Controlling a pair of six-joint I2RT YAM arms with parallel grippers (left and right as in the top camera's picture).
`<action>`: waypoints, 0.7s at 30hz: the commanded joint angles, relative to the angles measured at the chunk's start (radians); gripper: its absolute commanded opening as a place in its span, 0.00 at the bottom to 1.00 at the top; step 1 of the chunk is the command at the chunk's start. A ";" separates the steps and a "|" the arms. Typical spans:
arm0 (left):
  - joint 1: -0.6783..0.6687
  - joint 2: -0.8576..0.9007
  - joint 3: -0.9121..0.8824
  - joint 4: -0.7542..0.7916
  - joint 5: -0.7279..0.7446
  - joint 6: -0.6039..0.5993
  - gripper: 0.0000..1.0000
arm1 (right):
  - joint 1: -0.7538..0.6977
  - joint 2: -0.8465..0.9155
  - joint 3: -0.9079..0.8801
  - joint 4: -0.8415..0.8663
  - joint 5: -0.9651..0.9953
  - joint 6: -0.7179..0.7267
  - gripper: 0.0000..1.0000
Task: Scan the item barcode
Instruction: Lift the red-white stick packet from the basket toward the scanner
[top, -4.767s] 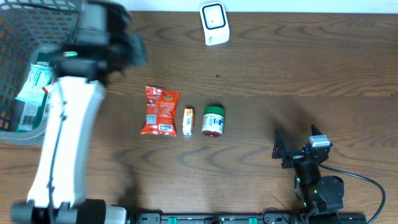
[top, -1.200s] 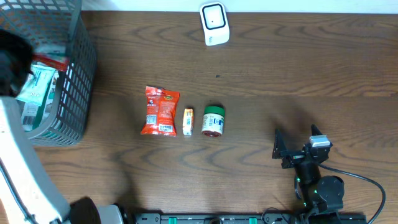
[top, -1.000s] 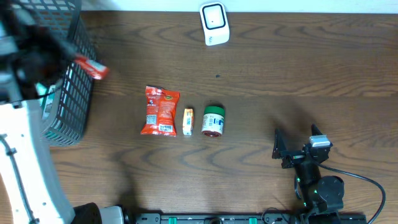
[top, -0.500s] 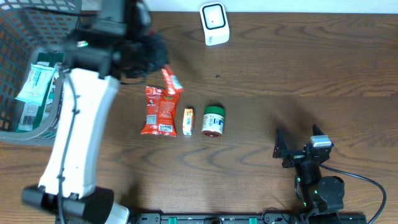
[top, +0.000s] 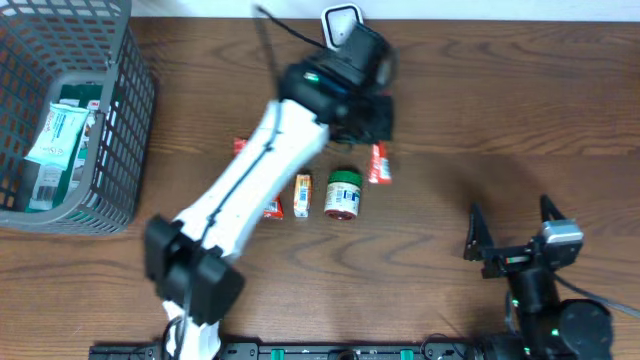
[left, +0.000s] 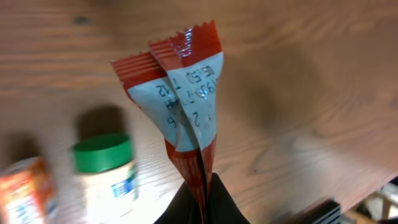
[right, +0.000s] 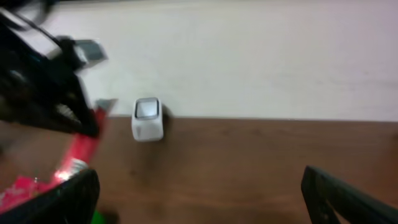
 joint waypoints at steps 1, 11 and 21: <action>-0.061 0.086 0.008 0.040 0.011 0.018 0.07 | -0.009 0.120 0.133 -0.077 0.018 -0.032 0.99; -0.101 0.241 0.008 0.151 0.002 0.019 0.07 | -0.008 0.367 0.327 -0.232 -0.005 -0.069 0.99; -0.101 0.367 0.008 0.155 0.002 0.019 0.07 | -0.008 0.439 0.328 -0.256 -0.005 -0.069 0.99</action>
